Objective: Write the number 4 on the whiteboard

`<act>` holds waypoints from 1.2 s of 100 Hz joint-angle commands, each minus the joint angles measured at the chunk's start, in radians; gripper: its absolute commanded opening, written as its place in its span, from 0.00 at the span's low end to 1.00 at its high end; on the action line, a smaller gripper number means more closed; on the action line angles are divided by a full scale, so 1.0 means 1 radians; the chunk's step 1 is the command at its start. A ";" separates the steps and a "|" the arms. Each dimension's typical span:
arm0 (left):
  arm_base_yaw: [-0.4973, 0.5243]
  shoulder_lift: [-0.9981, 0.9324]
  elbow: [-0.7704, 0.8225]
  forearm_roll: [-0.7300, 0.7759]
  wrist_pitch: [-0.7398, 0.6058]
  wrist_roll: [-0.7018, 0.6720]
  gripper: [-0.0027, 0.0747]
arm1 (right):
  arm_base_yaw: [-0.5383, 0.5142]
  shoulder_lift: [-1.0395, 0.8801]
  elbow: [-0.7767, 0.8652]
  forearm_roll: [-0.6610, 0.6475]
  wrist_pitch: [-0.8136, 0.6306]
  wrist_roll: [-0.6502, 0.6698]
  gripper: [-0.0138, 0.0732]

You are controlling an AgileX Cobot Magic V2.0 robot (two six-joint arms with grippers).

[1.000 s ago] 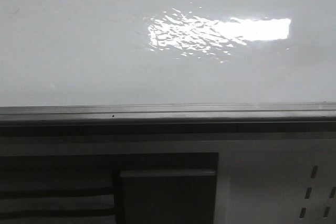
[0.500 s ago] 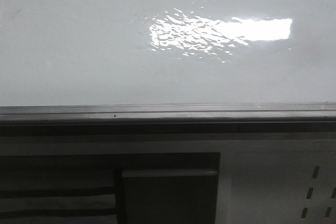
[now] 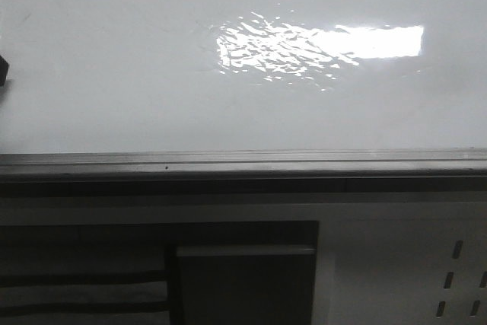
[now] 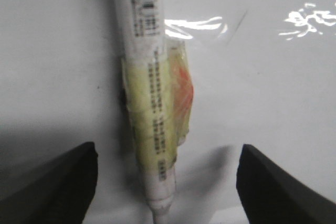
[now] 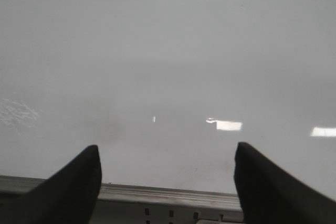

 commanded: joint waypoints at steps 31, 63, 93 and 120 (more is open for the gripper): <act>-0.009 0.015 -0.034 -0.007 -0.136 -0.001 0.39 | -0.007 0.018 -0.033 0.000 -0.068 -0.008 0.71; -0.025 0.013 -0.034 -0.007 -0.134 -0.001 0.10 | -0.007 0.018 -0.033 0.000 -0.068 -0.008 0.71; -0.038 -0.002 -0.054 0.015 -0.070 -0.001 0.01 | -0.007 0.021 -0.056 0.040 -0.030 -0.008 0.71; -0.139 -0.048 -0.259 0.095 0.397 0.145 0.01 | -0.007 0.154 -0.203 0.218 0.220 -0.199 0.70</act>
